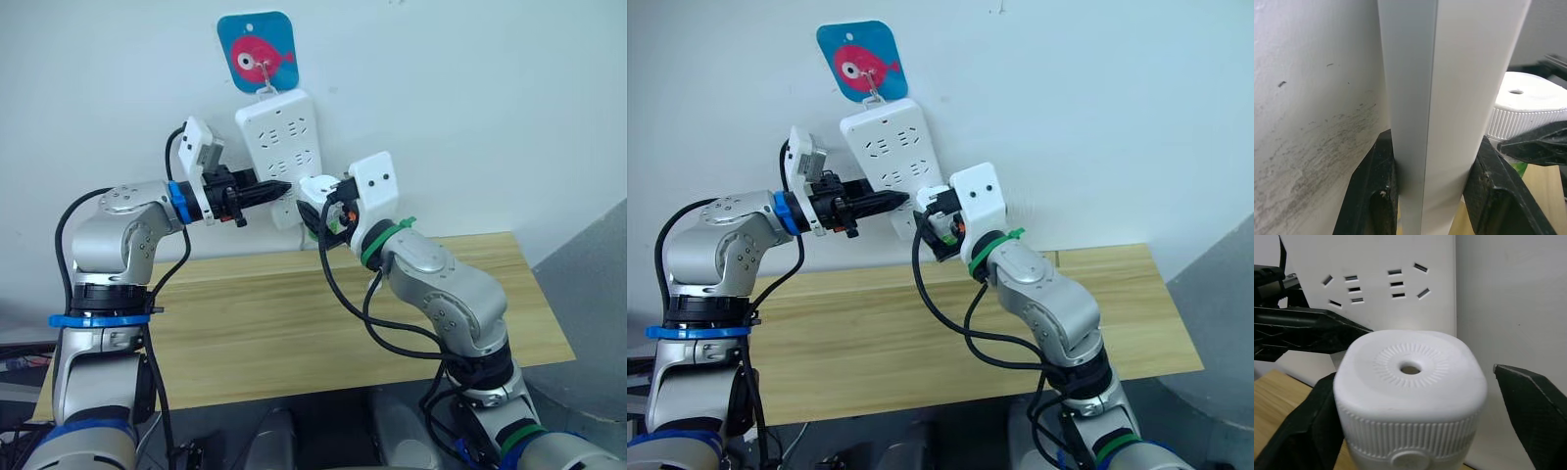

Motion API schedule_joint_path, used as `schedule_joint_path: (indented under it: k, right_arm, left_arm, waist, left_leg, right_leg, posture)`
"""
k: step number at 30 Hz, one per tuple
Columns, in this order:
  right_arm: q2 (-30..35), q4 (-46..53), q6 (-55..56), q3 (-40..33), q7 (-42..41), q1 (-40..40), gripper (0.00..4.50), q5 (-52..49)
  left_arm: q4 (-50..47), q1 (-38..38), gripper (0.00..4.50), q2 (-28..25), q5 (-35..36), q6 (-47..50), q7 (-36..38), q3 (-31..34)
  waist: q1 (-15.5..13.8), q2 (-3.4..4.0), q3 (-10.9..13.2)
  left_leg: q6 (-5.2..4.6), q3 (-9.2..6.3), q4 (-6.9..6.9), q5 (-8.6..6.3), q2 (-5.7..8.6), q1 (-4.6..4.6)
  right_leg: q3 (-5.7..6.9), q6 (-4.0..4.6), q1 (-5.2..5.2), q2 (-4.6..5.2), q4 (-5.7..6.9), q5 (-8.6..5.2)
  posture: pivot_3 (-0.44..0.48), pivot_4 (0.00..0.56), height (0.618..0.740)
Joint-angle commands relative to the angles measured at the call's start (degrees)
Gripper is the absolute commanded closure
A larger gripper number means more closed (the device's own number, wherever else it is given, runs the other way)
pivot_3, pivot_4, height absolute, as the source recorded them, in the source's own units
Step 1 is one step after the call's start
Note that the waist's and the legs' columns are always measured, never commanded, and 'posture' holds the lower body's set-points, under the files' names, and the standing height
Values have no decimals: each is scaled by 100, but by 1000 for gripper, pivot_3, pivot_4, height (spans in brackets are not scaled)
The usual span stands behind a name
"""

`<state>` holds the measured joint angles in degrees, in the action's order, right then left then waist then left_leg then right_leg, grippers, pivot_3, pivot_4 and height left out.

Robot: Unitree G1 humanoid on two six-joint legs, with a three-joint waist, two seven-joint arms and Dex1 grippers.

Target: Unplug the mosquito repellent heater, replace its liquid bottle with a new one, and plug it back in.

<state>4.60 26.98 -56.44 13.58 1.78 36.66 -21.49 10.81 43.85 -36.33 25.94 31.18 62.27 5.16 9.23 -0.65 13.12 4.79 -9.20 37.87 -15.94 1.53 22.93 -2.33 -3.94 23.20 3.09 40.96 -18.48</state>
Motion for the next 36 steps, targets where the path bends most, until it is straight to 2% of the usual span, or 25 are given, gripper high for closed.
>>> schedule_joint_path:
  k: [1,5,7,8,12,17,22,29,32,36]
  right_arm:
    - [288,592,-195,-185,-235,-109,0,-10]
    - [798,1149,-538,-379,-786,-337,0,-359]
    - [1004,1344,-660,-470,-1014,-415,0,-526]
    - [1070,1412,-711,-523,-1080,-434,0,-585]
    - [1167,1540,-867,-654,-1215,-439,0,-733]
    - [1258,1642,-900,-712,-1392,-454,0,-867]
    - [1390,1675,-786,-700,-1629,-491,0,-989]
    - [1482,1609,-421,-523,-2012,-500,0,-1037]
    - [1466,1556,-233,-474,-2145,-547,543,-1026]
    - [1546,1558,77,-305,-2443,-641,1910,-1002]
  left_arm:
    - [277,98,3191,-76,-270,-469,95,-136]
    - [961,322,3191,-101,-571,-972,-153,-80]
    - [1291,451,2485,-123,-683,-1152,-273,-53]
    - [1388,478,2304,-143,-717,-1267,-253,-56]
    - [1587,515,1114,-191,-840,-1667,-239,-63]
    - [1577,295,18,-459,-923,-1944,-289,14]
    - [1492,0,18,-874,-910,-2003,-347,172]
    - [1055,-705,18,-1776,-747,-1935,342,321]
    - [434,-1274,0,-2135,-445,-1594,922,414]
    - [-894,-1947,0,-2325,302,-525,1096,694]
  waist:
    - [-15,0,0]
    - [-39,0,0]
    - [-49,-1,-1]
    - [-52,-1,-1]
    - [-46,-1,-1]
    - [-50,-1,-1]
    - [14,-1,-1]
    - [-31,0,0]
    - [-99,0,0]
    - [-232,-1,1]
  left_leg:
    - [-1,-2,0,0,0,3]
    - [-2,3,5,-1,14,2]
    - [-2,0,10,0,11,0]
    - [-7,1,11,1,9,-4]
    - [-30,-4,10,6,-2,-12]
    - [-46,-3,9,30,-8,-14]
    - [-51,-4,3,37,-34,-27]
    - [-52,-9,-11,36,-80,-14]
    - [-48,-2,-24,37,-82,-8]
    - [-33,-1,-41,45,-104,0]
  right_leg:
    - [1,0,0,6,-3,0]
    - [-1,0,0,10,-2,0]
    - [0,0,-2,6,5,0]
    - [0,0,-3,4,13,0]
    - [3,5,-3,-8,30,3]
    - [1,13,-3,-15,33,29]
    - [-5,26,-2,-48,34,43]
    - [5,37,10,-93,15,47]
    - [1,38,13,-92,-5,47]
    - [0,38,16,-81,-20,47]
  posture:
    - [-130,198,740]
    - [-131,199,740]
    - [-133,200,740]
    - [-132,201,740]
    - [-131,201,740]
    - [-120,202,740]
    - [-97,200,740]
    - [-62,198,740]
    - [-47,198,740]
    - [-37,198,740]
